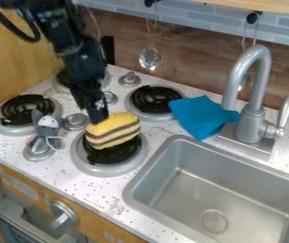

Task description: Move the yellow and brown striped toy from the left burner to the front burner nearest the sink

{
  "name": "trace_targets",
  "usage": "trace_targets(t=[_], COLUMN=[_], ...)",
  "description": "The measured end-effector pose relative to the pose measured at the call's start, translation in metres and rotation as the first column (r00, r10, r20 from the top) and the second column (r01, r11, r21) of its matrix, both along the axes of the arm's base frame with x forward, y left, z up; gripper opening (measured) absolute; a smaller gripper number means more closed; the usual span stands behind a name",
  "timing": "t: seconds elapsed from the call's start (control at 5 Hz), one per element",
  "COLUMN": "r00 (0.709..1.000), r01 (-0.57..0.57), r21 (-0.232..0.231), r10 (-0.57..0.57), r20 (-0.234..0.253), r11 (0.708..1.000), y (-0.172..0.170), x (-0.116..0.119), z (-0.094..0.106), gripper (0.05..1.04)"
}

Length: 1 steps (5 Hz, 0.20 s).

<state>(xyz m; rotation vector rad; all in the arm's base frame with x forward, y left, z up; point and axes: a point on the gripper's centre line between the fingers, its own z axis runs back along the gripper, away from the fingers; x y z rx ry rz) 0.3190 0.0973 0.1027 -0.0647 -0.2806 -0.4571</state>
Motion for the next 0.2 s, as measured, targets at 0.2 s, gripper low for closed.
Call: trace_targets(t=[0.2], r00=[0.999], r01=[-0.024], r21=[0.033], r10=[0.023], r20=[0.041], r11=[0.999], y=[0.0267], x=[-0.0093], z=[0.0091], gripper=[1.005])
